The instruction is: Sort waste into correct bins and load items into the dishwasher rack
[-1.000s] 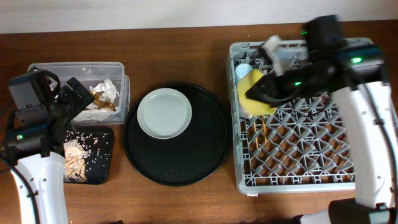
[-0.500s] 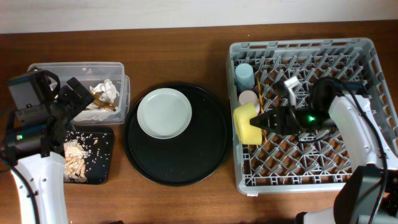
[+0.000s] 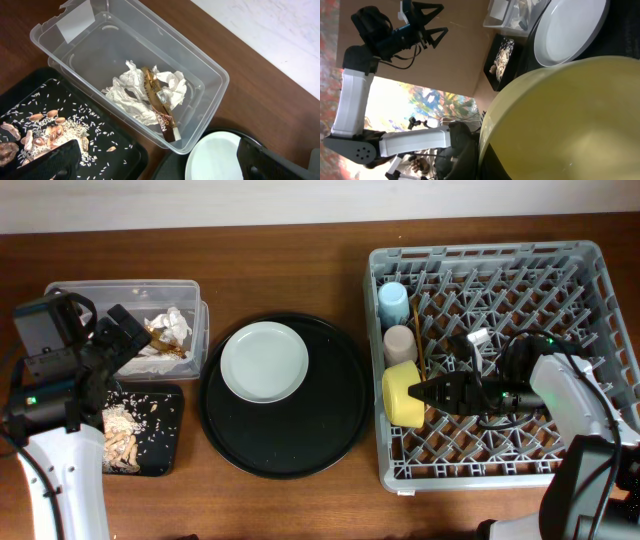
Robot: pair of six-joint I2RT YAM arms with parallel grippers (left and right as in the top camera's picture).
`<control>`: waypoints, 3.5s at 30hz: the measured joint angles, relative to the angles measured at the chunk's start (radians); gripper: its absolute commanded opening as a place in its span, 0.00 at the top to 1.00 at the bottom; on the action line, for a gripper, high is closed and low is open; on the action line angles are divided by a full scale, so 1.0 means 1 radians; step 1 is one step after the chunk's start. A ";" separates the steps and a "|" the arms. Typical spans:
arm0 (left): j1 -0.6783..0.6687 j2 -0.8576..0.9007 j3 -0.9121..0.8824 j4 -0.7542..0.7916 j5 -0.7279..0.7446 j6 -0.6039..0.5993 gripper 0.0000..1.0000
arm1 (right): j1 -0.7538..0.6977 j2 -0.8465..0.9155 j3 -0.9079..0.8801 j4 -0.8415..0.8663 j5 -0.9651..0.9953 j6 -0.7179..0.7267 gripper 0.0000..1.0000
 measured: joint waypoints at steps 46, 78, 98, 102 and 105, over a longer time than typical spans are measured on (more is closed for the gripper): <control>0.000 0.000 0.000 -0.003 0.000 0.000 0.01 | 0.979 0.031 0.600 0.228 1.404 0.983 0.02; 0.000 0.000 0.000 -0.002 0.000 0.000 0.01 | 1.163 0.439 0.570 0.207 1.690 1.320 0.77; 0.000 0.000 0.000 -0.002 0.000 0.000 0.01 | 1.163 0.443 0.464 0.273 1.661 1.320 0.75; 0.000 0.000 0.000 -0.002 0.000 0.000 0.01 | 1.163 0.443 0.464 0.273 1.663 1.320 0.75; 0.000 0.000 0.000 -0.002 0.000 0.000 0.01 | 1.163 0.443 0.464 0.273 1.702 1.320 0.75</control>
